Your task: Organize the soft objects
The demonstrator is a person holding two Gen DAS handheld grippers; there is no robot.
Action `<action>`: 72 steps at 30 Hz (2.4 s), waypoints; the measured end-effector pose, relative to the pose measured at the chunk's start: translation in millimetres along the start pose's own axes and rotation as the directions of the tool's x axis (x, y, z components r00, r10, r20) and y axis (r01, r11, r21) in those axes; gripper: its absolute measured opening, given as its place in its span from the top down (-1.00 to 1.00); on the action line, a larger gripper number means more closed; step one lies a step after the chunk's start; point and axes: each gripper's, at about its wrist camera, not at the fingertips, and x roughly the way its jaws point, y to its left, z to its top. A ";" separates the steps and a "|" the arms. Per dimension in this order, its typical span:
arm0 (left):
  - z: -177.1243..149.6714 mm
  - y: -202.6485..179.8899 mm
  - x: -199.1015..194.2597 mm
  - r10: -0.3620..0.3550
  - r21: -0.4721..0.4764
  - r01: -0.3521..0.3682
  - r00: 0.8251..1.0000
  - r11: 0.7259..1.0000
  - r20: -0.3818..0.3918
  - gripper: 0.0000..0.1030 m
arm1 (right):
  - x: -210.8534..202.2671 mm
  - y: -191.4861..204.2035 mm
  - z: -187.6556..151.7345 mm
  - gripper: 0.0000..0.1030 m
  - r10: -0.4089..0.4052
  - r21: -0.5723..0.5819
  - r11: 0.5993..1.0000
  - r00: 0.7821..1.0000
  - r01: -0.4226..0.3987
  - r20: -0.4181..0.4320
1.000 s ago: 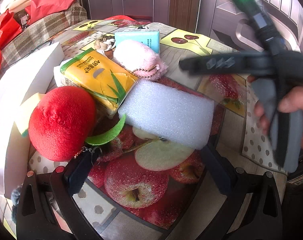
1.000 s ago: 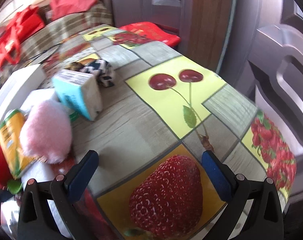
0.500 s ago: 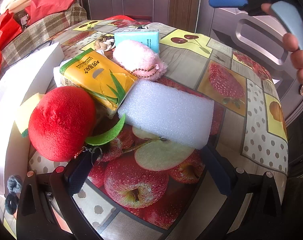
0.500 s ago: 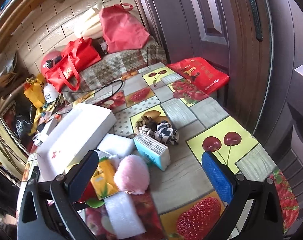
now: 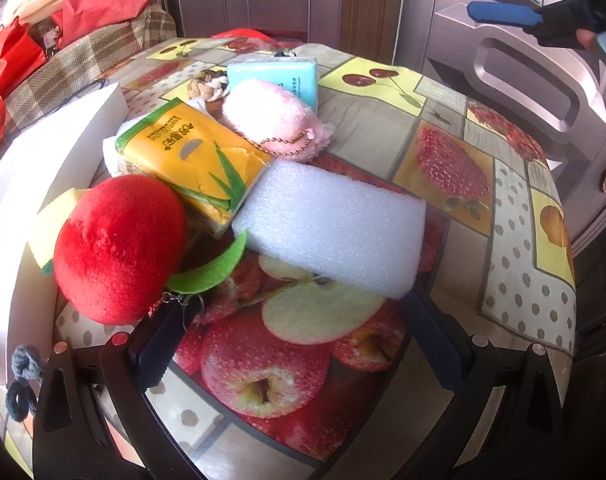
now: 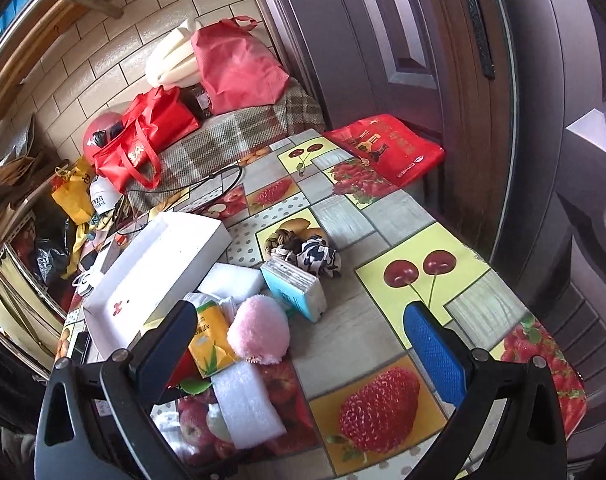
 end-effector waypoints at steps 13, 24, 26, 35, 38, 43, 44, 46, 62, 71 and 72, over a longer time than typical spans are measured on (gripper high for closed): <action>1.0 105.1 -147.3 0.181 -0.264 -0.140 0.973 0.954 0.141 -0.99 | 30.7 17.5 -30.6 -1.00 0.029 -0.118 0.992 0.989 -0.047 -0.148; 26.5 209.0 -68.1 0.273 -0.325 -0.298 0.954 0.897 -0.123 -0.95 | 77.9 45.1 -61.8 -1.00 -0.016 -0.259 0.963 0.951 -0.068 -0.309; 26.6 209.3 -58.4 0.239 -0.292 -0.270 0.961 0.918 -0.138 -0.93 | 79.4 41.7 -61.1 -1.00 -0.017 -0.253 0.965 0.950 -0.066 -0.312; 26.7 200.6 -30.6 0.203 -0.178 -0.241 0.956 0.954 -0.211 -0.93 | 88.3 31.0 -63.1 -1.00 -0.025 -0.194 0.980 0.941 -0.043 -0.336; 35.1 204.6 -26.5 0.194 -0.185 -0.234 0.958 0.955 -0.214 -0.93 | 87.8 31.3 -64.2 -1.00 -0.026 -0.195 0.980 0.940 -0.044 -0.341; 39.1 217.7 -11.7 0.155 -0.246 -0.218 0.955 0.944 -0.252 -0.81 | 90.1 29.0 -64.7 -1.00 -0.019 -0.173 0.984 0.935 -0.045 -0.353; 36.9 220.3 -8.2 0.122 -0.266 -0.192 0.958 0.945 -0.258 -0.66 | 90.7 28.9 -64.8 -1.00 -0.017 -0.168 0.985 0.934 -0.046 -0.357; 35.3 217.9 -7.7 0.148 -0.252 -0.213 0.956 0.944 -0.254 -0.43 | 91.0 30.0 -64.9 -1.00 -0.016 -0.171 0.984 0.933 -0.049 -0.359; 25.5 225.2 -60.4 0.223 -0.361 -0.238 0.971 0.901 -0.084 0.00 | 108.2 71.0 -82.7 -0.50 -0.100 -0.401 0.914 0.928 -0.056 -0.358; 20.0 186.7 -125.7 0.348 -0.406 -0.308 0.937 0.860 0.026 0.00 | 78.7 73.5 -75.5 0.03 -0.078 -0.438 0.896 0.950 -0.066 -0.303; 20.8 179.2 -133.6 0.364 -0.412 -0.319 0.931 0.854 0.035 0.00 | 69.3 71.0 -70.8 0.03 -0.068 -0.423 0.904 0.957 -0.060 -0.282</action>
